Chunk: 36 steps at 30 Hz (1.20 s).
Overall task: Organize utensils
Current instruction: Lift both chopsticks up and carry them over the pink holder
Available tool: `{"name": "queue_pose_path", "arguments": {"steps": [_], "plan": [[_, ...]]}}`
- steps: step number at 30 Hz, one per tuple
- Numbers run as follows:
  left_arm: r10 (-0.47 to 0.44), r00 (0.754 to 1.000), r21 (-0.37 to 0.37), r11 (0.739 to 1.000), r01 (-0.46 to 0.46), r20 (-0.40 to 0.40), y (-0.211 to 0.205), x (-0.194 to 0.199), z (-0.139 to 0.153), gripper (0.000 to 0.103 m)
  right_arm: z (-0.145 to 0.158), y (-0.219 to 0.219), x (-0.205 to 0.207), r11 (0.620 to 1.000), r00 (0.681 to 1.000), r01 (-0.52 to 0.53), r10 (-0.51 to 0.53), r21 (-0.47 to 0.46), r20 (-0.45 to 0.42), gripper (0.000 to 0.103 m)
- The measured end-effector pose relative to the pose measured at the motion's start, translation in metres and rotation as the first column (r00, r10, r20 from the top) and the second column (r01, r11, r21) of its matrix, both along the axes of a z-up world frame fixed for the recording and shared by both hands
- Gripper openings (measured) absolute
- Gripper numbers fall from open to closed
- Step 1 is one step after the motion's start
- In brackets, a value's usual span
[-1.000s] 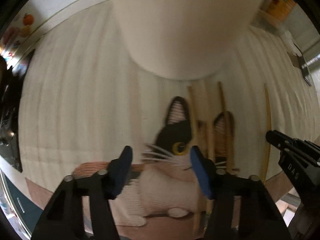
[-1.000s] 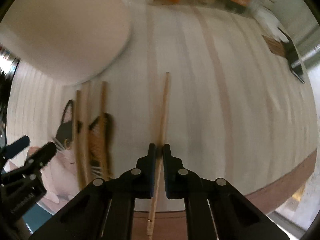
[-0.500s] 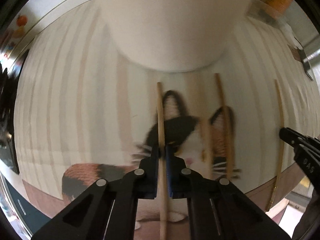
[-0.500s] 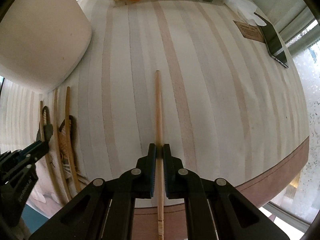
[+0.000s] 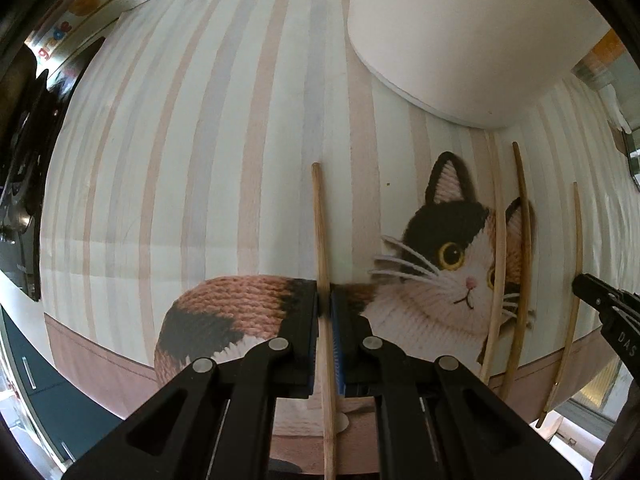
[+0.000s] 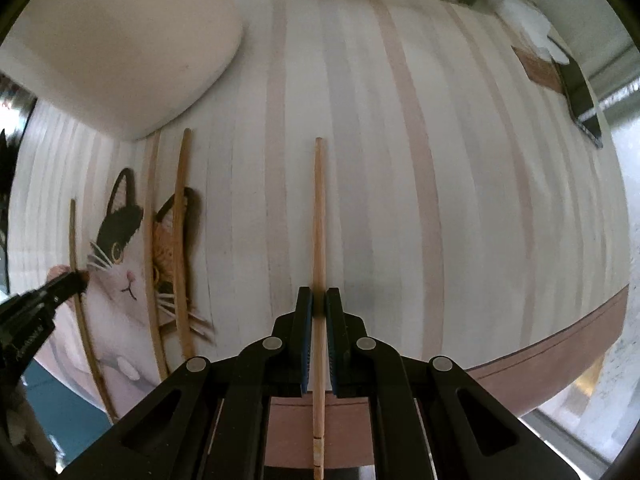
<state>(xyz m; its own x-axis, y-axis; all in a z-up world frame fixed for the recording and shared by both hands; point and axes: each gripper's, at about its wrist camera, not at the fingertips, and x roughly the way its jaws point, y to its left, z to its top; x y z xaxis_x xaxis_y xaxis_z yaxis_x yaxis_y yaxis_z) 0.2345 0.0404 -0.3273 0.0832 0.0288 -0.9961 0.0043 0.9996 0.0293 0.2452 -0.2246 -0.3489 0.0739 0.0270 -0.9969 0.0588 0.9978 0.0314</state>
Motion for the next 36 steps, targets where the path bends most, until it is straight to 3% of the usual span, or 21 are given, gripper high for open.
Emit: {"name": "queue_pose_path", "arguments": {"steps": [10, 23, 28, 36], "plan": [[-0.031, 0.999, 0.026, 0.999, 0.031, -0.006, -0.013, 0.007, -0.003, 0.01, 0.003, 0.004, 0.002, 1.0, 1.0, -0.006, 0.006, -0.002, -0.025, 0.008], [-0.051, 0.999, 0.037, 0.998, 0.051, 0.001, 0.001, 0.02, -0.017, 0.01, -0.004, 0.013, 0.006, 1.0, 1.0, -0.012, 0.012, -0.016, -0.026, 0.01], [-0.055, 0.998, 0.053, 0.997, 0.054, 0.023, -0.017, 0.018, -0.005, 0.004, -0.005, 0.018, 0.007, 0.999, 0.999, -0.025, 0.024, -0.03, -0.024, 0.01], [-0.035, 0.987, 0.107, 0.994, 0.018, 0.157, -0.008, 0.016, 0.036, 0.004, 0.013, 0.012, 0.002, 1.0, 0.998, 0.015, -0.014, -0.018, 0.054, 0.007]]}}
